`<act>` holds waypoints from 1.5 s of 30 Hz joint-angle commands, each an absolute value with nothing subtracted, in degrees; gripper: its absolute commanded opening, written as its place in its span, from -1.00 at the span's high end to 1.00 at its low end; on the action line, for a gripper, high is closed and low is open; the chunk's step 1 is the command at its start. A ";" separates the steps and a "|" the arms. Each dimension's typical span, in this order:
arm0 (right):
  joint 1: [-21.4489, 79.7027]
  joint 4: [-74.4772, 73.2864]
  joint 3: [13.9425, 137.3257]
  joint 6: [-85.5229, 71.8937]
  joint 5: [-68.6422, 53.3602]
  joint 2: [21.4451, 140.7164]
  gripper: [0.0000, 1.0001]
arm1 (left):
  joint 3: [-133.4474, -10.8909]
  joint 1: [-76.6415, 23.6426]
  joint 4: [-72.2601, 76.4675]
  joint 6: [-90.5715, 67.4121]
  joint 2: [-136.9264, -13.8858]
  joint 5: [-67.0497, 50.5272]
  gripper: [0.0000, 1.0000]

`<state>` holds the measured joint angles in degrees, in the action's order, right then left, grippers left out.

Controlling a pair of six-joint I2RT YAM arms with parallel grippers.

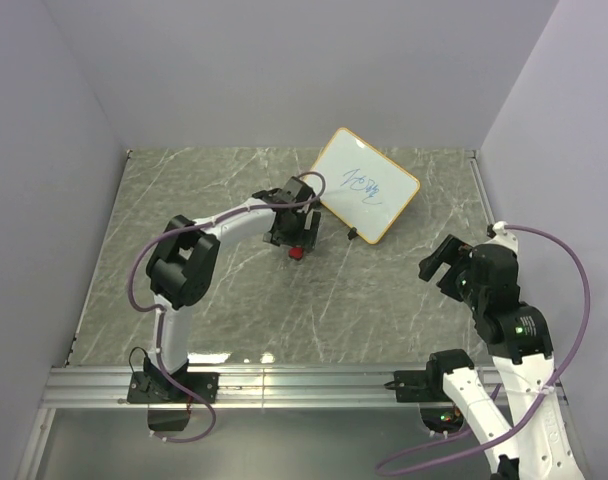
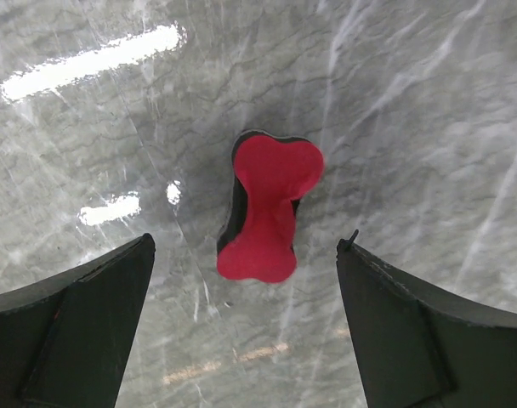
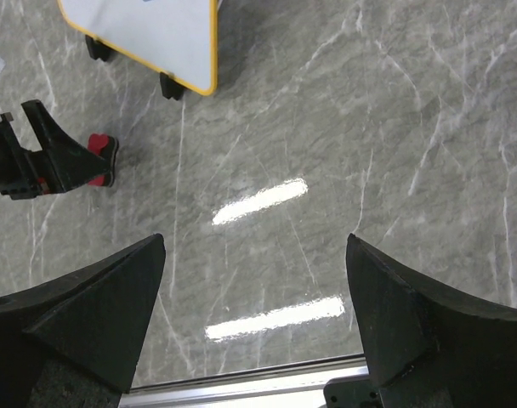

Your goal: Erase the whiteboard

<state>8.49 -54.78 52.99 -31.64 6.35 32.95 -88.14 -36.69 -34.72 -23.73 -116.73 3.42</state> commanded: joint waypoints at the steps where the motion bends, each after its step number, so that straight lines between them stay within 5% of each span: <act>1: 8.79 -54.05 54.93 -31.20 5.71 34.19 -0.86 | -89.12 -36.91 -34.28 -21.36 -118.91 5.18 -0.87; 6: 8.79 -52.03 54.32 -31.64 4.66 32.78 -0.86 | -90.87 -37.00 -34.80 -20.74 -120.23 5.71 -0.76; 11: 8.79 -52.38 54.05 -31.90 4.75 33.31 -0.86 | -92.11 -37.00 -34.80 -20.92 -121.11 4.92 -0.20; 17: 8.79 -51.94 53.09 -32.26 4.48 33.22 -0.85 | -93.25 -37.09 -35.42 -20.66 -120.85 5.97 0.00; 25: 8.70 -51.68 52.65 -32.34 3.96 33.75 -0.85 | -96.85 -37.18 -37.53 -19.51 -121.38 7.56 -0.06; 31: 8.79 -51.68 52.73 -32.43 4.04 34.01 -0.86 | -98.61 -37.18 -38.67 -19.34 -122.52 7.82 -0.42; 45: 8.79 -51.86 52.65 -32.70 5.18 34.37 -0.86 | -100.72 -37.18 -38.23 -18.46 -124.98 6.42 -0.15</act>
